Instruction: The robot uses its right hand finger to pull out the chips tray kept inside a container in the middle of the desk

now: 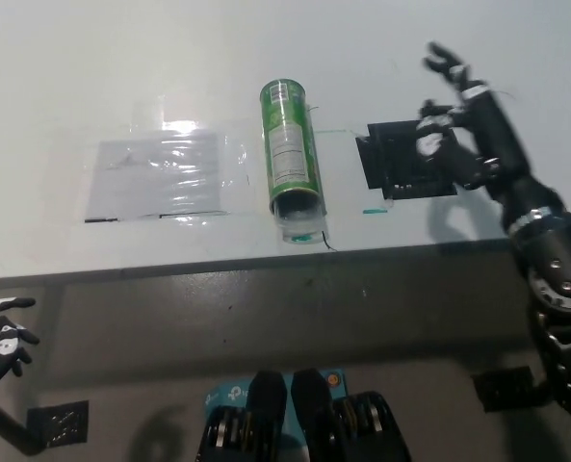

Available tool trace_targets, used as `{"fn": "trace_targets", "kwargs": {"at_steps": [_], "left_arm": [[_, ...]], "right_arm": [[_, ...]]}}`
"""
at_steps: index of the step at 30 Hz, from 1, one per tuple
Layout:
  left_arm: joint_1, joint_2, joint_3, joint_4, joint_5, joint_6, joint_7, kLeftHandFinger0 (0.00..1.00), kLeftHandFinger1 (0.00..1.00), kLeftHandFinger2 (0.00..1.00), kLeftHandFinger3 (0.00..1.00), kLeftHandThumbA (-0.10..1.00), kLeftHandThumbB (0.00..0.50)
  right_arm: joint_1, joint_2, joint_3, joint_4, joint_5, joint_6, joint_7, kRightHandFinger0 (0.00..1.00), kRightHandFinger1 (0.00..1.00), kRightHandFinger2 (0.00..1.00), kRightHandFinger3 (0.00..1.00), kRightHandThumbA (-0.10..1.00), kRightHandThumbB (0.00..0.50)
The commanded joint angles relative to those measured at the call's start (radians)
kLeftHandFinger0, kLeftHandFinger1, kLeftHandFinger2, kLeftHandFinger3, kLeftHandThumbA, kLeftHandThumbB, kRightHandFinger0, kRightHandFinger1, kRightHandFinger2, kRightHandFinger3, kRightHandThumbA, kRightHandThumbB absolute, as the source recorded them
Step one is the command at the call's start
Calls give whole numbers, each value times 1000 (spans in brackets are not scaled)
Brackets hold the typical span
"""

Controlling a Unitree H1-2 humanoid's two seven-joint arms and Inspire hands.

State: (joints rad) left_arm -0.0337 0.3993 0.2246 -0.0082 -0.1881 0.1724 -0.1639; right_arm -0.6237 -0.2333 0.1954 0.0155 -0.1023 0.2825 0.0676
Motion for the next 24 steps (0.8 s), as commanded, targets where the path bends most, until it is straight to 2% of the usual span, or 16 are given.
{"fn": "trace_targets", "kwargs": {"at_steps": [1,2,4,5,6,7,11,12,17,23,24], "left_arm": [[-21,24,11,-23,-12,-6,-13,206,254,329,576,-100,148],[-21,24,11,-23,-12,-8,-14,205,252,328,575,-100,148],[-20,24,10,-31,-7,3,-9,219,268,345,595,-100,132],[-23,24,11,-35,-3,17,-4,221,270,349,598,-100,131],[-25,27,12,-37,-3,17,-4,228,276,356,603,-100,123],[-25,28,13,-34,-5,13,-7,230,277,359,606,-100,122],[-29,37,14,-37,-4,10,-13,245,291,370,612,-100,107],[-28,38,17,-44,-6,20,-12,248,292,371,613,-100,104],[-29,49,23,-61,-9,39,-15,258,299,378,625,-100,100],[-30,55,21,-55,-4,25,-19,266,294,361,623,-100,97],[-31,55,20,-54,-2,22,-18,264,293,360,620,-100,103]], "right_arm": [[-65,-20,47,29,-55,-63,65,68,0,946,946,-100,294],[-65,-20,49,34,-51,-65,69,37,0,951,945,-100,292],[-74,-25,81,65,-65,-83,95,94,12,959,937,-100,291],[-79,-26,91,79,-69,-99,101,178,0,956,928,-100,295],[-85,-26,101,90,-76,-97,105,39,0,955,931,-100,286],[-90,-31,117,101,-93,-104,112,2,0,960,934,-100,281],[-104,-32,155,136,-113,-114,138,33,2,945,925,-100,280],[-106,-30,159,152,-112,-133,141,1,0,938,924,-100,281],[-109,-10,179,207,-124,-167,146,0,0,919,896,-100,261],[-120,4,206,288,-157,-244,148,0,0,890,876,-100,258],[-121,6,214,308,-161,-267,154,0,0,895,882,-100,244]]}}
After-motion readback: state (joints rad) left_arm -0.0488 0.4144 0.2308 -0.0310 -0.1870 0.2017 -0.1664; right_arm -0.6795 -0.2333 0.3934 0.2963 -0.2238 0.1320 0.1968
